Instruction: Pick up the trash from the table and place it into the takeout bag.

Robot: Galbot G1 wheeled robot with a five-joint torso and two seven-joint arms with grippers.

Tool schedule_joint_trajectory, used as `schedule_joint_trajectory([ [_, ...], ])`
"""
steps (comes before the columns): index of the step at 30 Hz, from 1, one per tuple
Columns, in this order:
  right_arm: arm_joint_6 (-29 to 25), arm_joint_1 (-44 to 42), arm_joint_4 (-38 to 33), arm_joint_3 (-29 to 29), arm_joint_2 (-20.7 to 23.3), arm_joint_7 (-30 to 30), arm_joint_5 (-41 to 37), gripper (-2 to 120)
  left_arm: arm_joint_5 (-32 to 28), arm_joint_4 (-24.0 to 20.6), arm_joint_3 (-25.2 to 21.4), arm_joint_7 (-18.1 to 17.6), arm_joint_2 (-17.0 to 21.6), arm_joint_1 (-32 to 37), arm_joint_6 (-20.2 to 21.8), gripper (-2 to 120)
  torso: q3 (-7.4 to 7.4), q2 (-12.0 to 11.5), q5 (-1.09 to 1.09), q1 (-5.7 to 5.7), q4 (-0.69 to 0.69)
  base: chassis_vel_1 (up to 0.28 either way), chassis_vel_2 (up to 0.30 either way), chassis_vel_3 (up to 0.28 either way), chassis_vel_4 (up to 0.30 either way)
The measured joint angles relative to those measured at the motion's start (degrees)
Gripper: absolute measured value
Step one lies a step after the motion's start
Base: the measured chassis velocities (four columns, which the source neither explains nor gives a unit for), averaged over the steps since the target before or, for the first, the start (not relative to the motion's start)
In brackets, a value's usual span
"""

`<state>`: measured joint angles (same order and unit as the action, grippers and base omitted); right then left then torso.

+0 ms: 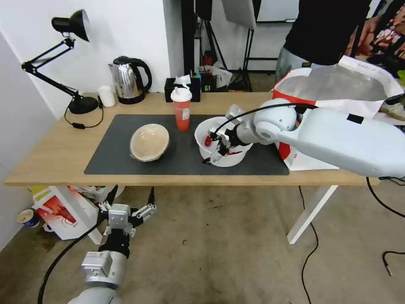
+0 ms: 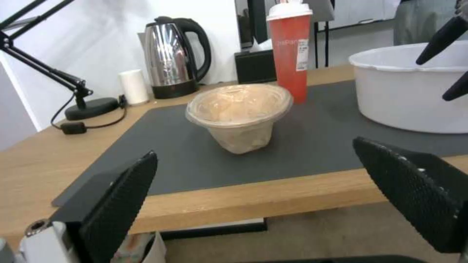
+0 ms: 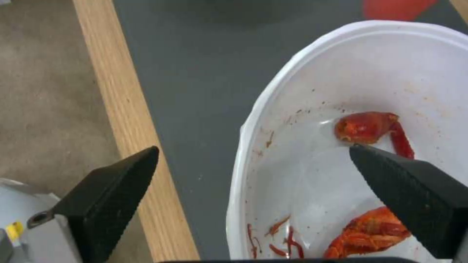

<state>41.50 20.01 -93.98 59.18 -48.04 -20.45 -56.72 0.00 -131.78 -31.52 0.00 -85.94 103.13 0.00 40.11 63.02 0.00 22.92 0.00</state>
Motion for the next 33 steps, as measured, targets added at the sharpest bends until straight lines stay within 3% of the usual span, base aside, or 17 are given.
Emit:
schedule_joint_trajectory([
  [33,0.0,-1.0,-0.1,1.0,0.8,0.5,-0.2,100,0.0,0.0,0.0,0.0,0.0,0.0,0.0,100,0.0,0.0,0.0,-0.01,0.0,0.0,0.0,0.0,0.0],
])
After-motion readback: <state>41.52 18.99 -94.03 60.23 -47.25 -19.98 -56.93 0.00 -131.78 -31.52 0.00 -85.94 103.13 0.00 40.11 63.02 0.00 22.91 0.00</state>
